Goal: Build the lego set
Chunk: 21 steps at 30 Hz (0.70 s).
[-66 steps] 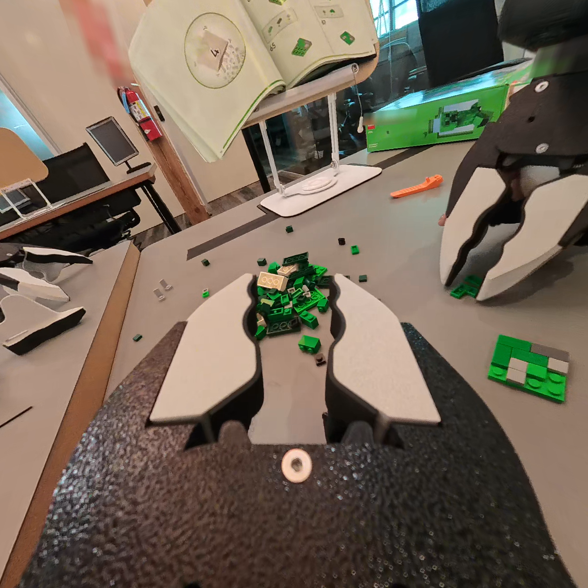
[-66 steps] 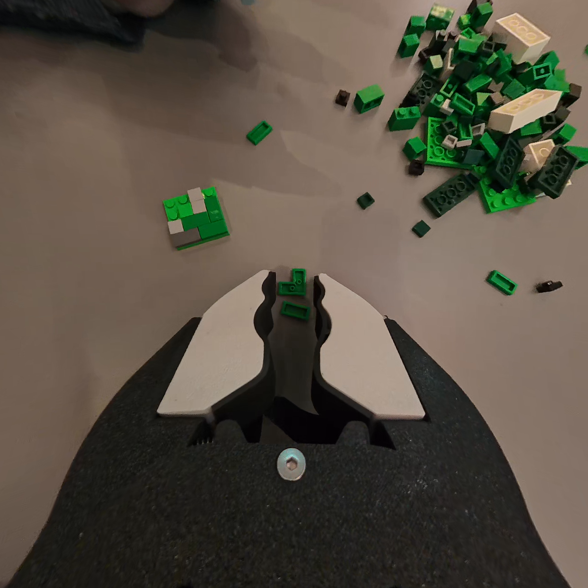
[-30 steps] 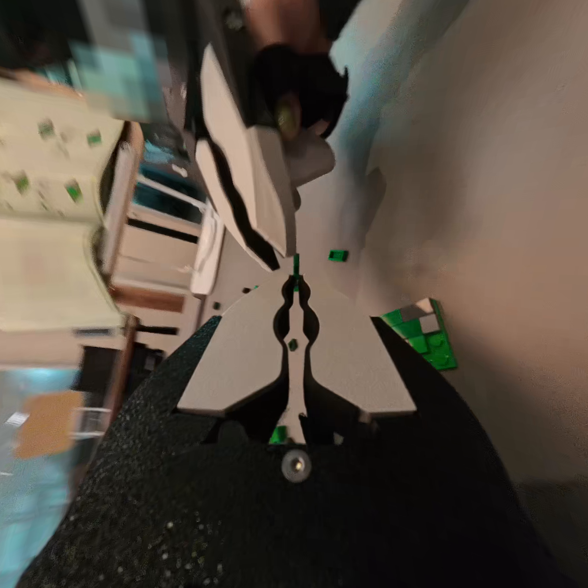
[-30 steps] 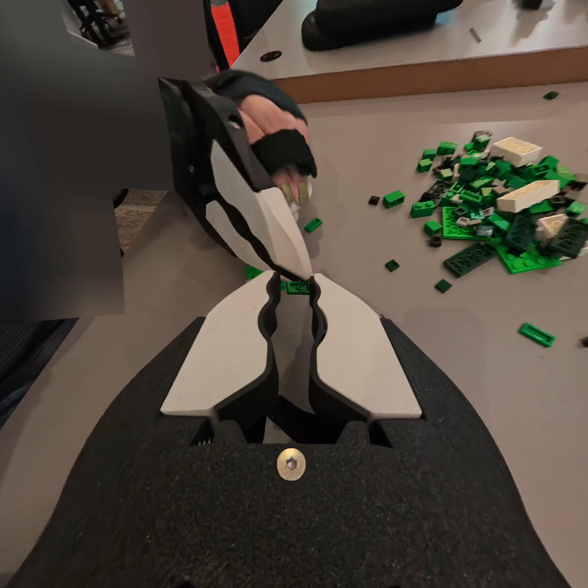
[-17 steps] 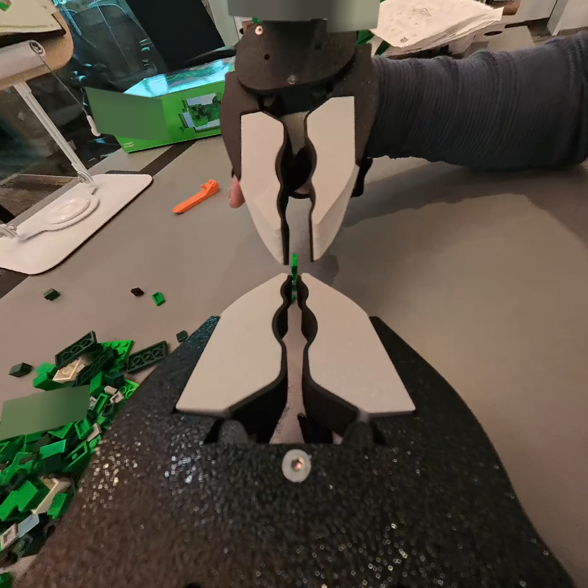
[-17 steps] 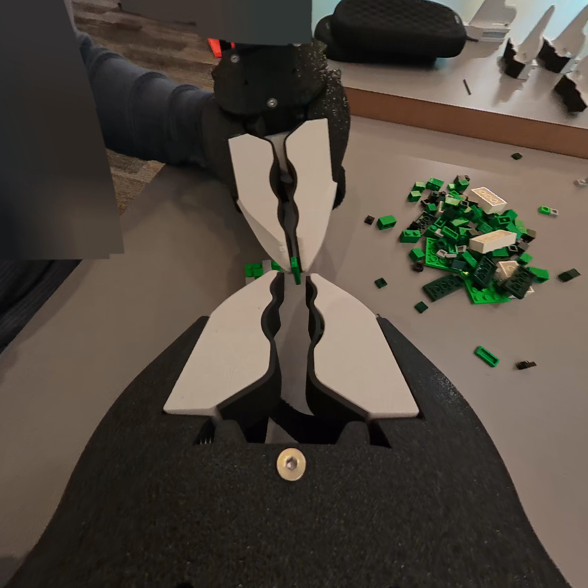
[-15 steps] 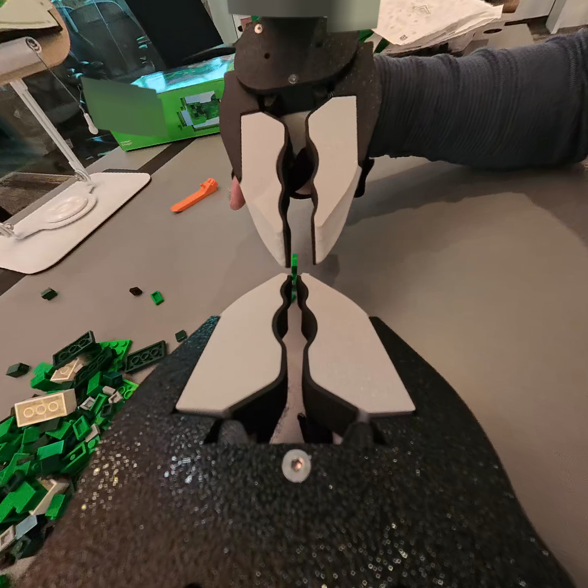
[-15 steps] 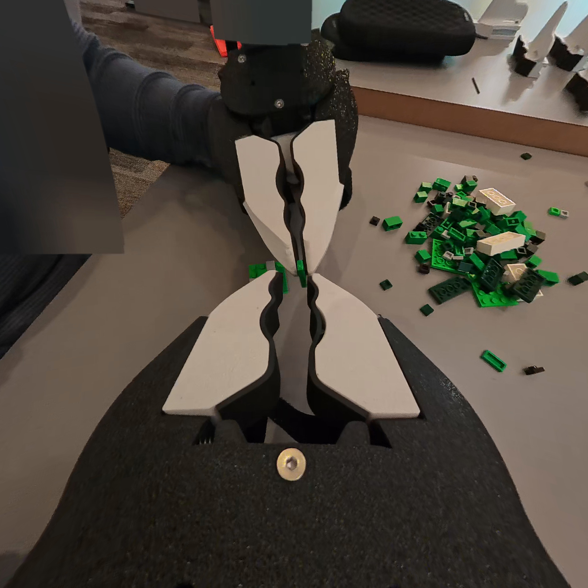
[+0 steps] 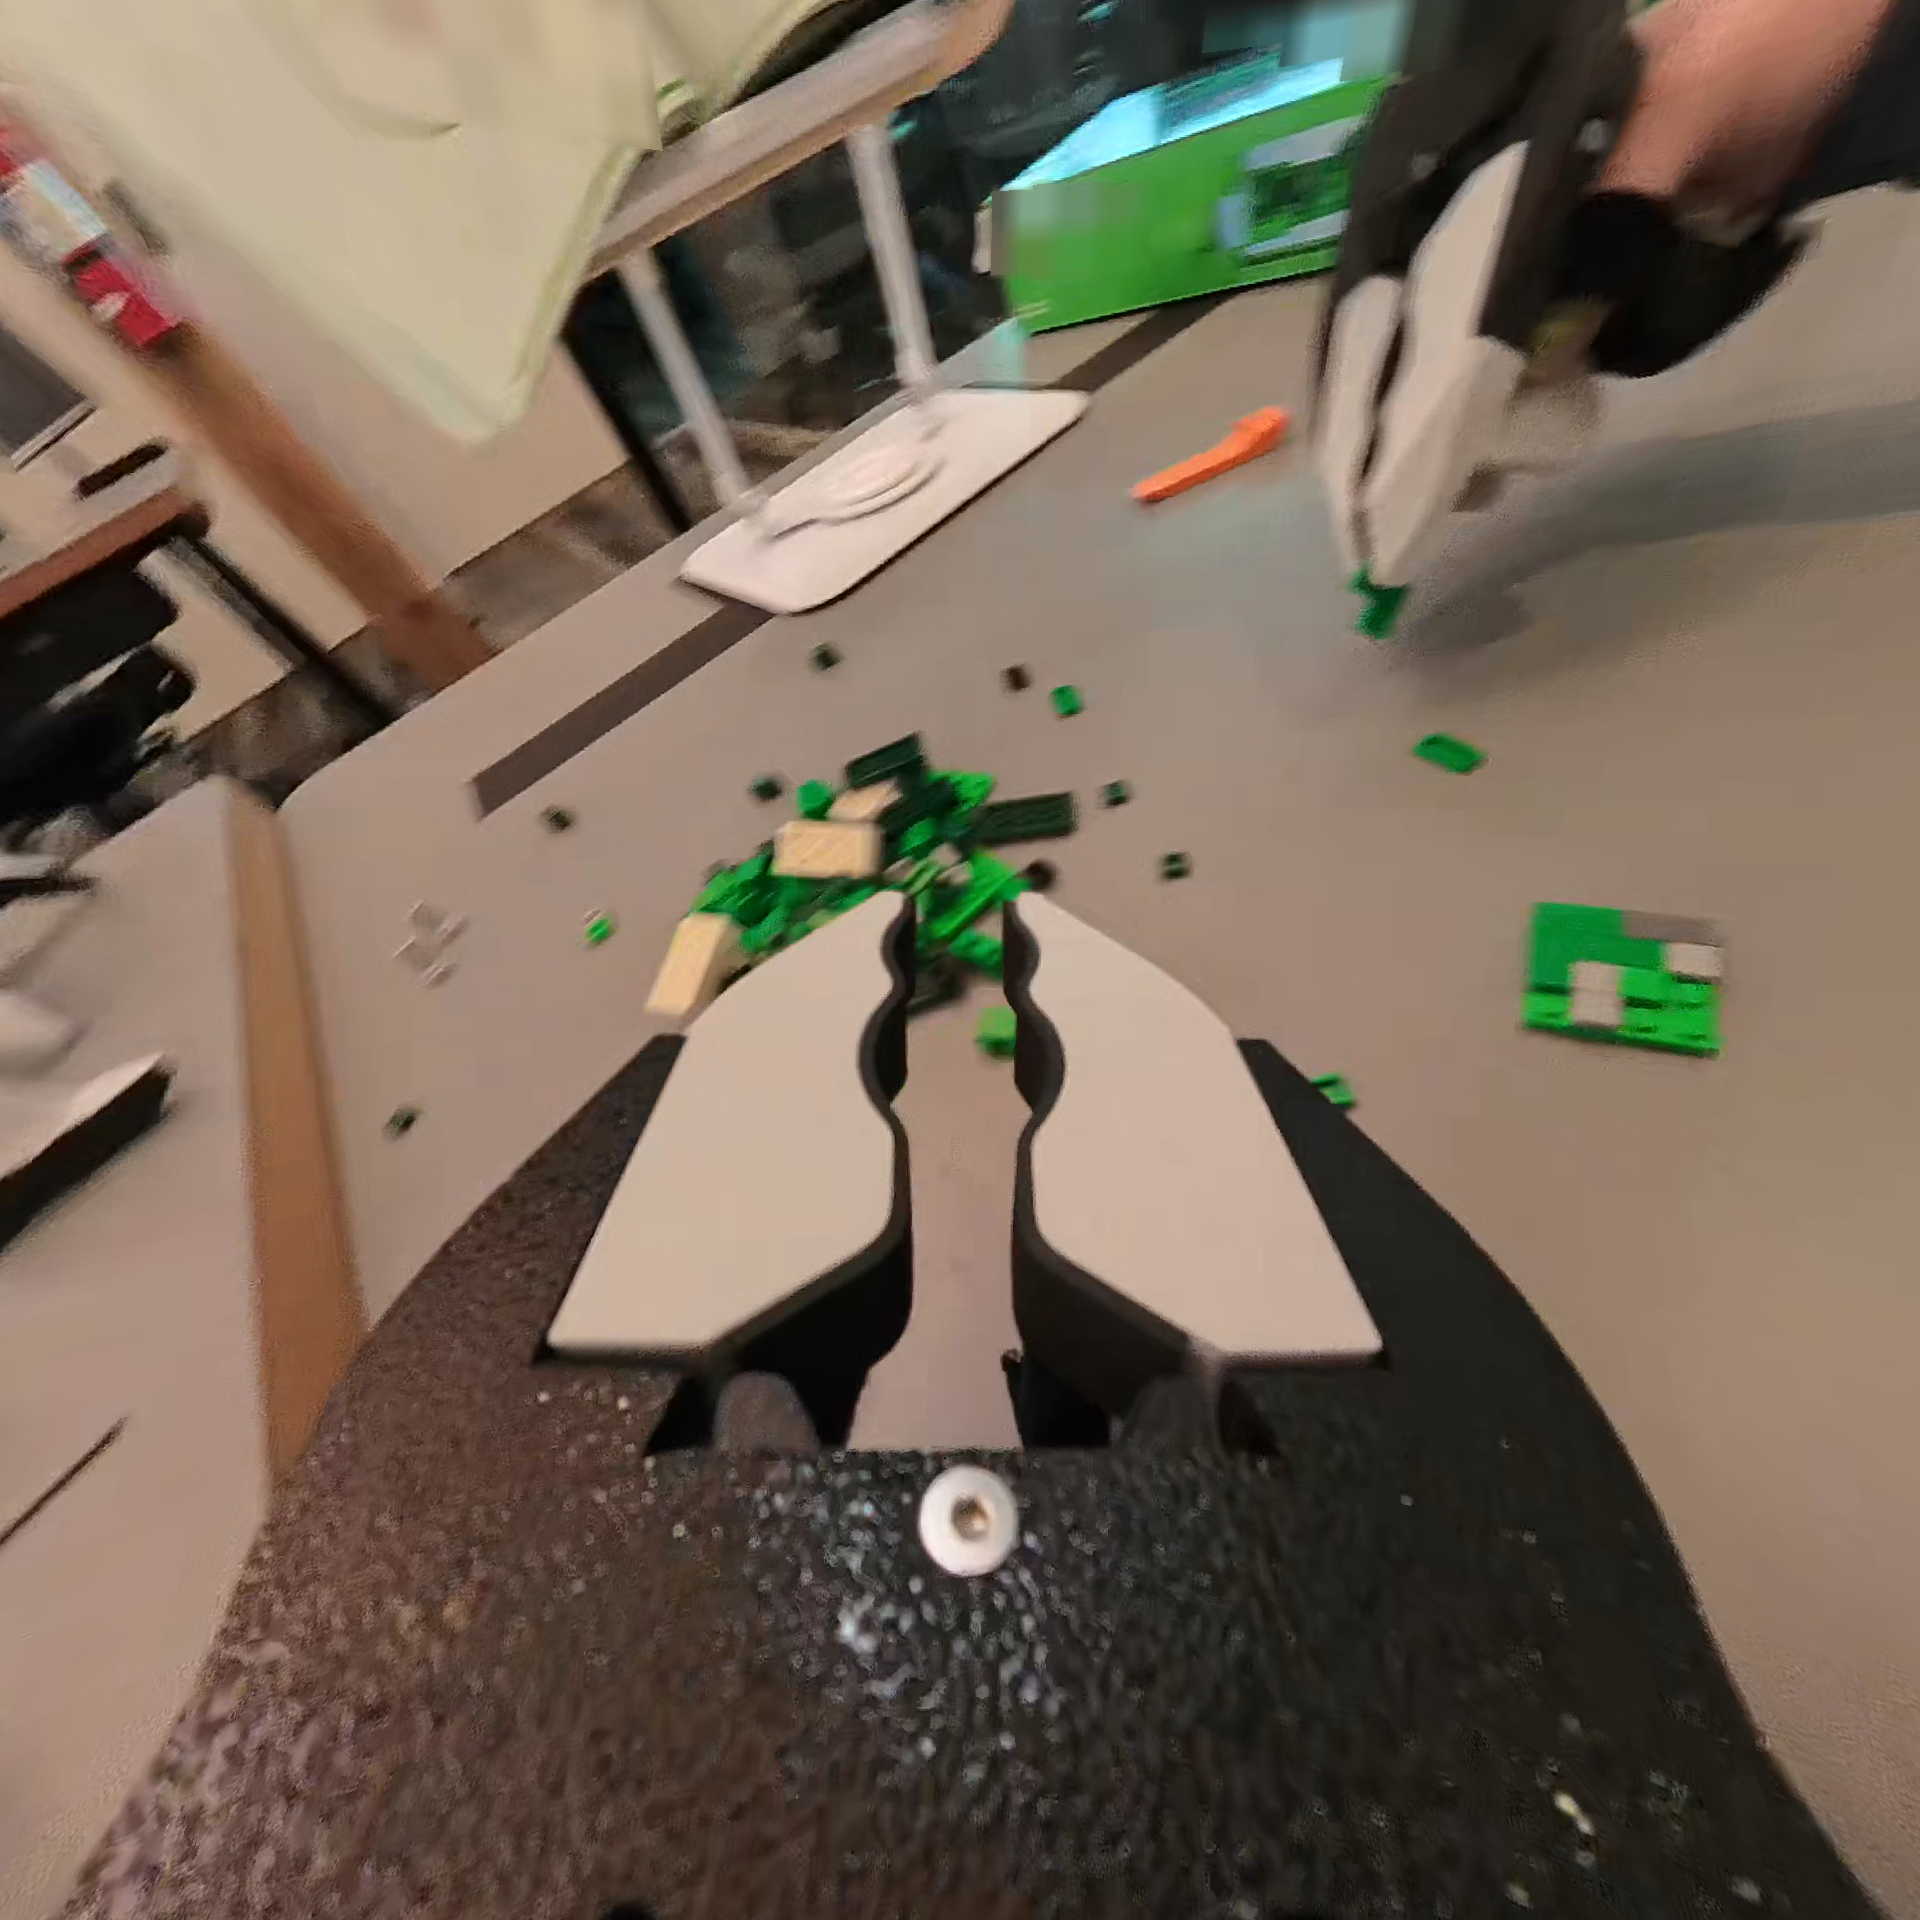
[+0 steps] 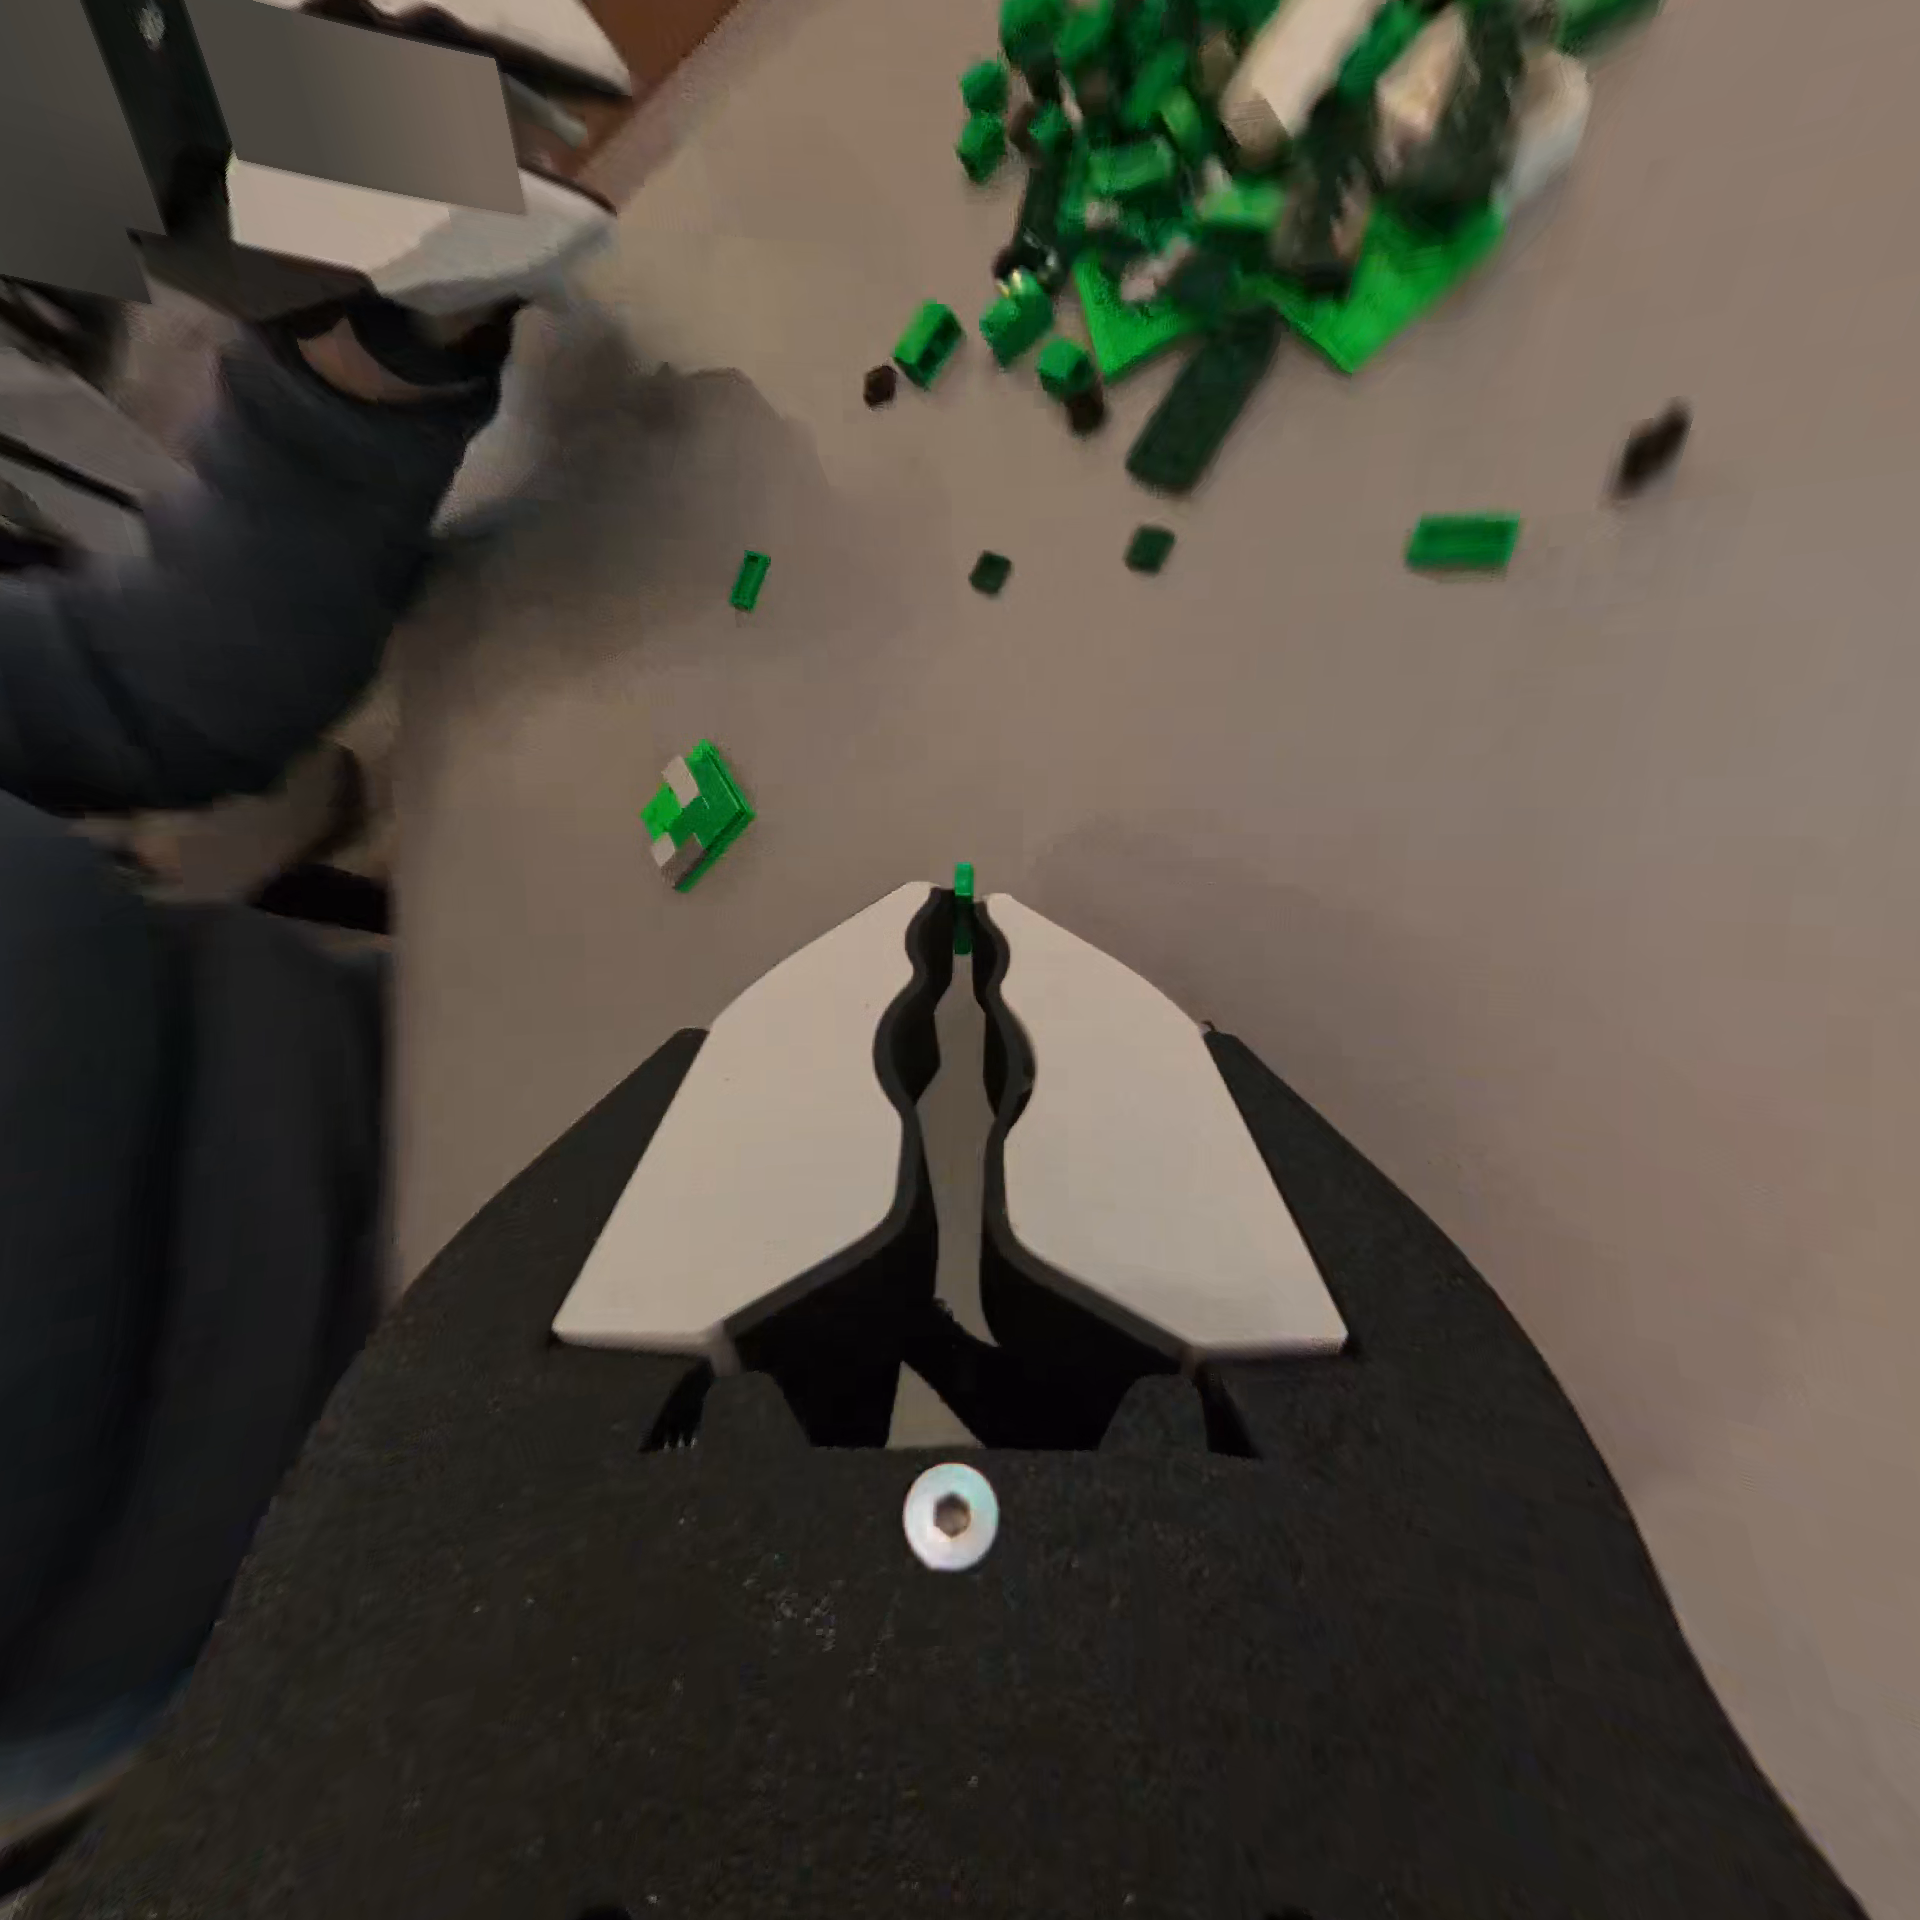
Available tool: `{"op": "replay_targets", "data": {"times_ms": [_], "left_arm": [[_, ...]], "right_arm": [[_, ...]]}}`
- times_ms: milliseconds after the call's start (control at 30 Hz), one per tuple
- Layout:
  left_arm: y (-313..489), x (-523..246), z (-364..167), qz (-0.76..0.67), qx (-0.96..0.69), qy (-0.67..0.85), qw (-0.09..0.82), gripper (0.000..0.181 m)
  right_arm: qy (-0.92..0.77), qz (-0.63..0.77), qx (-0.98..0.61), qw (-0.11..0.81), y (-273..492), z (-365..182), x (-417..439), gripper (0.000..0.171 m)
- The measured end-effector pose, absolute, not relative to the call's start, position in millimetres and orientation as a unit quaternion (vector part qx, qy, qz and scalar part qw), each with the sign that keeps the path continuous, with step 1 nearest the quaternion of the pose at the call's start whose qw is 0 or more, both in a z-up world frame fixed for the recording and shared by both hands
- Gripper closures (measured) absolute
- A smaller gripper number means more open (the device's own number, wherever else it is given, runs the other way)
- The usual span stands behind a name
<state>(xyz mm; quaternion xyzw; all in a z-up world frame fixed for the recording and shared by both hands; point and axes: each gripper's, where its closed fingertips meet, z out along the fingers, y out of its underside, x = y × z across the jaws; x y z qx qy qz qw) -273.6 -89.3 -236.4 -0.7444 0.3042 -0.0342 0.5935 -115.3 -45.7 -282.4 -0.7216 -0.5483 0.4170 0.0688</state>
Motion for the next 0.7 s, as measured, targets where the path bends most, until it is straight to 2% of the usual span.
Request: {"op": "replay_targets", "data": {"times_ms": [100,367,567,700], "left_arm": [[-86.0,-310.7,-237.9,-0.016,-0.773,0.255,0.580,0.166],[-79.3,-335.8,-248.7,0.022,-0.794,0.235,0.560,0.169],[-54.0,-355.3,-272.7,0.048,-0.833,0.265,0.483,0.172],[-41.3,-360.8,-293.0,0.014,-0.847,0.312,0.430,0.181]], "right_arm": [[-0.494,0.425,-0.758,-0.031,-33.9,-290.5,-108.0,0.169],[-0.509,0.339,-0.777,-0.149,-27.7,-306.9,-92.7,0.168],[-0.515,0.304,-0.784,-0.169,-20.5,-311.0,-89.9,0.164],[-0.538,0.276,-0.786,-0.129,-13.8,-307.2,-89.7,0.147]]}}
